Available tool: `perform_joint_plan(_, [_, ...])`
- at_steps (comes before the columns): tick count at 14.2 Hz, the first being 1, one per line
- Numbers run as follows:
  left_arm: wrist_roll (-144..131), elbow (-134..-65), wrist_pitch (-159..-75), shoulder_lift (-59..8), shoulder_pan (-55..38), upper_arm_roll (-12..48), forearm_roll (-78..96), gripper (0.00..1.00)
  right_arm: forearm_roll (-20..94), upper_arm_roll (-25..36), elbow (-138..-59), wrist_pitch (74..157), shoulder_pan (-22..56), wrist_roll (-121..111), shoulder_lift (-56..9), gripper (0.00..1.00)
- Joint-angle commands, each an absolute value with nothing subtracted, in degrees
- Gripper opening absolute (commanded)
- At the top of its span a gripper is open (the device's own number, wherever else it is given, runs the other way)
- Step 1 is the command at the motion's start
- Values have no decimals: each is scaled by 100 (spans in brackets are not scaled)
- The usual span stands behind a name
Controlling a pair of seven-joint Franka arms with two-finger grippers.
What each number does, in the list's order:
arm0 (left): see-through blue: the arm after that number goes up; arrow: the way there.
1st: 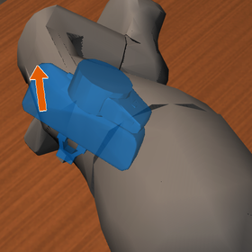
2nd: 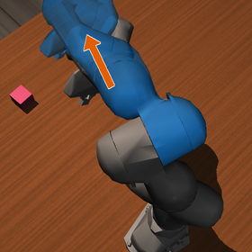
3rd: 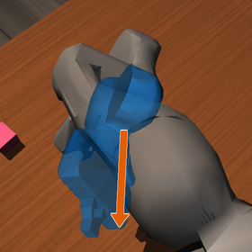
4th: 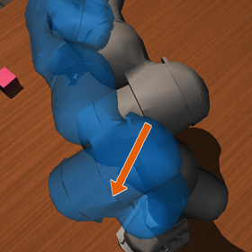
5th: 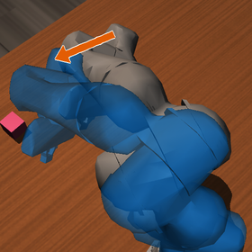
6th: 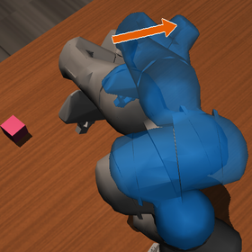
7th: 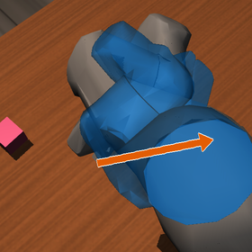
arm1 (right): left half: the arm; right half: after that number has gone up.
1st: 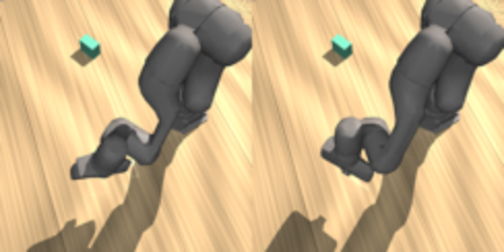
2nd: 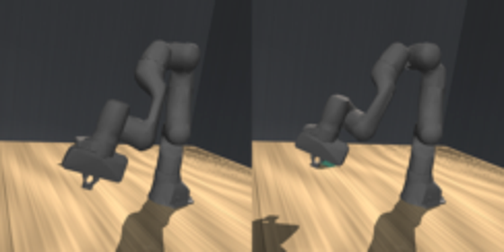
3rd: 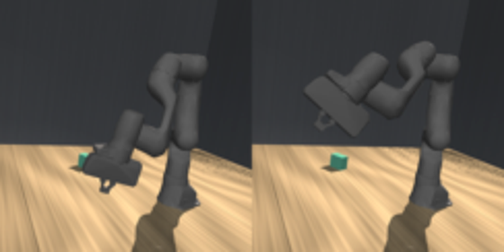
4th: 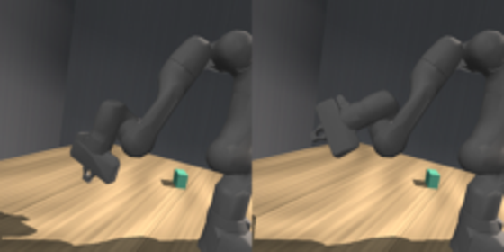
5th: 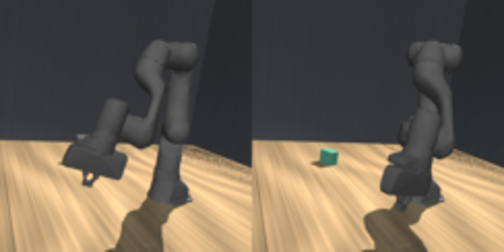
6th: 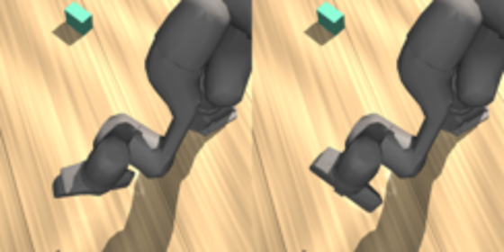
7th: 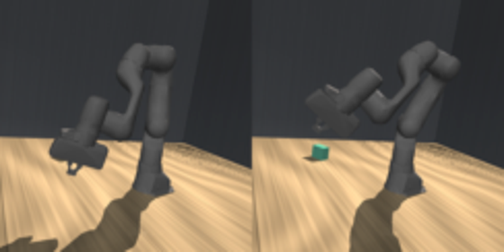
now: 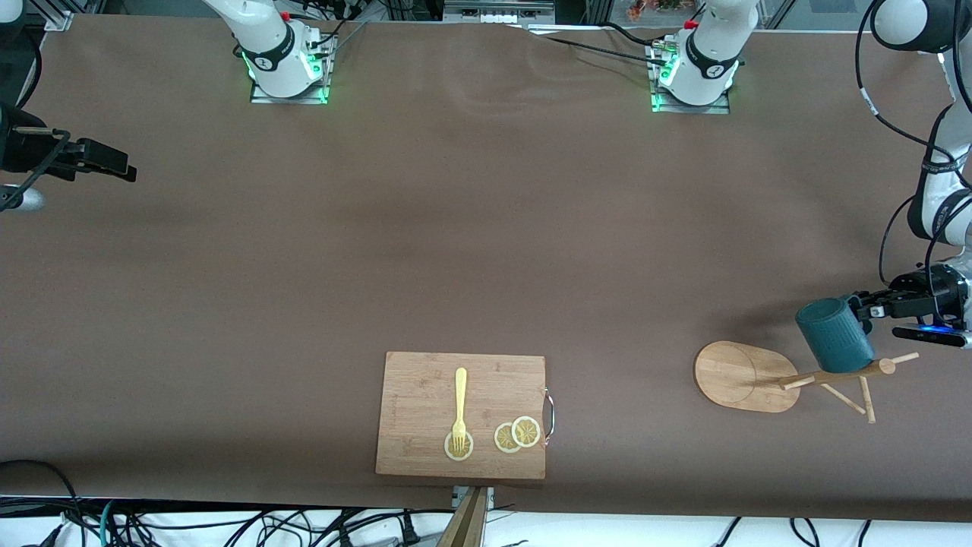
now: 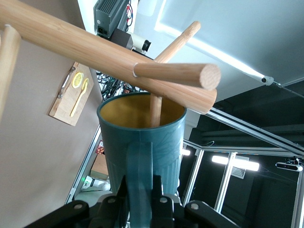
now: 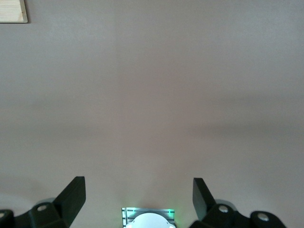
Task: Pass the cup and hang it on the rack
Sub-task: 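Lower the mug handle onto a rack peg and open the left gripper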
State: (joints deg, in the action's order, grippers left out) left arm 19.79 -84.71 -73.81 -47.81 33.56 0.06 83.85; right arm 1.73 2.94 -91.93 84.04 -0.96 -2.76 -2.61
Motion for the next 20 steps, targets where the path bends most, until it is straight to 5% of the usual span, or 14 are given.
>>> perform_joint_plan(1, [1820,-8044,-7312,-5088,3366,-9,8490,0,193,299,-9044,8271,-123,-352,-308,100])
perform_joint_plan(12, [1854,-7814,-7374,-5326,3366,-26,8447,1,193,299,-9044,8271,-132,-343,-308,100])
perform_joint_plan(13, [1898,-7744,-7383,-5326,3366,-35,8438,96,193,290,-9044,8271,-123,-343,-308,100])
perform_joint_plan(20, [2082,-7656,-7356,-5344,3349,-394,8315,100,193,299,-9044,8271,-123,-343,-308,100])
